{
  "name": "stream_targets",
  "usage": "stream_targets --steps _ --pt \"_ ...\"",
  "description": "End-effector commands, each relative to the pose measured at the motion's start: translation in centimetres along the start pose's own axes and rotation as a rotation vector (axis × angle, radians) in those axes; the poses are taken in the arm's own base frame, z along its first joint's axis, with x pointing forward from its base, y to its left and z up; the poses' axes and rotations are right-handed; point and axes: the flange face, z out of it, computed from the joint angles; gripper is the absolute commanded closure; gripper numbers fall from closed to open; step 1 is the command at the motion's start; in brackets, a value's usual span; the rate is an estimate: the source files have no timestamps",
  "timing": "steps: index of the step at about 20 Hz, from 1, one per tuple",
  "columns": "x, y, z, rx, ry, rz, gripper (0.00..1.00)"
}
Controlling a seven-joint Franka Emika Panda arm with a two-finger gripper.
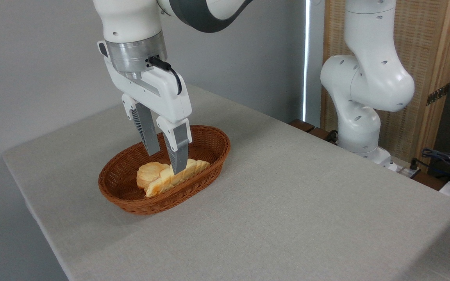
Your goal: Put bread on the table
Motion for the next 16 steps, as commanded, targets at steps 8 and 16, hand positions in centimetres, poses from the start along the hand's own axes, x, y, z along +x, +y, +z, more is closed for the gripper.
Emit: stream_targets --steps 8,16 --pt "-0.4 0.25 -0.34 -0.005 -0.033 -0.005 0.0" --pt "-0.04 0.56 -0.08 -0.001 -0.032 0.004 0.0"
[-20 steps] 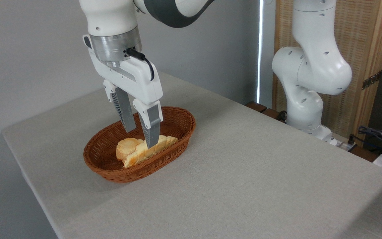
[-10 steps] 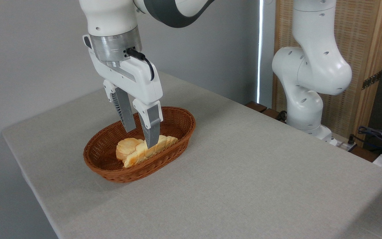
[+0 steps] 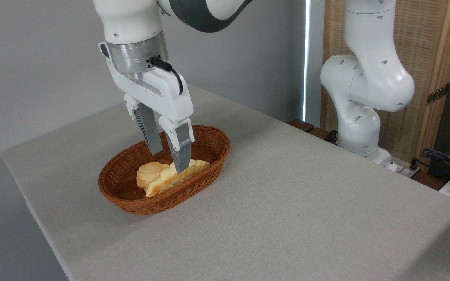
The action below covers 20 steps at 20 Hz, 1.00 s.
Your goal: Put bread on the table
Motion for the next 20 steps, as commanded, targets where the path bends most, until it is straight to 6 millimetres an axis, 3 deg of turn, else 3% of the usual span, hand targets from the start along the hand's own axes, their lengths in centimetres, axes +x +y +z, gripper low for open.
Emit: stream_targets --steps 1,5,10,14,17,20 --pt "0.2 0.5 -0.1 0.01 -0.019 0.005 0.0" --pt "0.6 0.6 0.1 0.019 -0.005 0.012 0.0" --pt "2.9 3.4 1.8 0.025 0.003 0.08 0.0" --pt "5.0 5.6 4.2 0.029 0.006 0.137 0.0" --pt "5.0 5.6 4.6 0.025 0.001 0.138 0.0" --pt "4.6 5.8 7.0 -0.006 -0.043 0.132 0.0"
